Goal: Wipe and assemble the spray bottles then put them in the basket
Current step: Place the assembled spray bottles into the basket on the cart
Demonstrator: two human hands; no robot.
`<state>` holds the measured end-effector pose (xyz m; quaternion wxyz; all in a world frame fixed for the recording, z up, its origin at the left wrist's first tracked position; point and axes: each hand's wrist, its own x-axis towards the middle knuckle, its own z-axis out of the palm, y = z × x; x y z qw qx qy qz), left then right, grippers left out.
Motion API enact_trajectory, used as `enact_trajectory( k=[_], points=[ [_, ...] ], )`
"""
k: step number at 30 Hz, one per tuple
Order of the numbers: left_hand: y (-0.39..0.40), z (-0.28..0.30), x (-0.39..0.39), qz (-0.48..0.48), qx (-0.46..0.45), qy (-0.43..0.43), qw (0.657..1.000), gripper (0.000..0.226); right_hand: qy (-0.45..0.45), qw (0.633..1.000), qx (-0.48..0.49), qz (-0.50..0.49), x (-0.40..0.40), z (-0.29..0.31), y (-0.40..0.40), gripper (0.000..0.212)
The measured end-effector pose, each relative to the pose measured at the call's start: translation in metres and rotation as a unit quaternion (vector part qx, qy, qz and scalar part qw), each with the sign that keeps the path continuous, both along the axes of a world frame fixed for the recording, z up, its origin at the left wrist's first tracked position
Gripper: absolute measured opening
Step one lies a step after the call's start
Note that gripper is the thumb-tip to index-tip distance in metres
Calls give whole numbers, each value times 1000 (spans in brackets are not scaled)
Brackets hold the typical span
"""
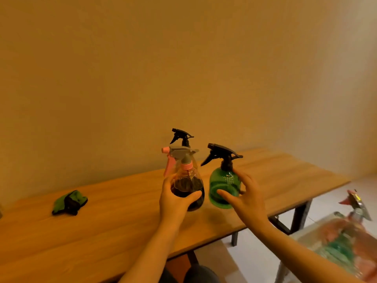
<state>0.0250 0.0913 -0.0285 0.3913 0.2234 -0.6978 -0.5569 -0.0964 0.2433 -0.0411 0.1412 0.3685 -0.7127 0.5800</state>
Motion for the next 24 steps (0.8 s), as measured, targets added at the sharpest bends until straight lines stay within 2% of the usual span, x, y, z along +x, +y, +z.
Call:
enact_trajectory(
  k=[11,15,24],
  points=[
    [112,9,-36,-137,-9,15,990,73,13,993,-20,-112,3,33,128,65],
    [154,12,-47,-199,-10,25,980,73,25,984,-26,-174,16,39,179,60],
    [246,19,-55,-334,14,32,942,72,12,957,1,-291,41,35,288,65]
  ],
)
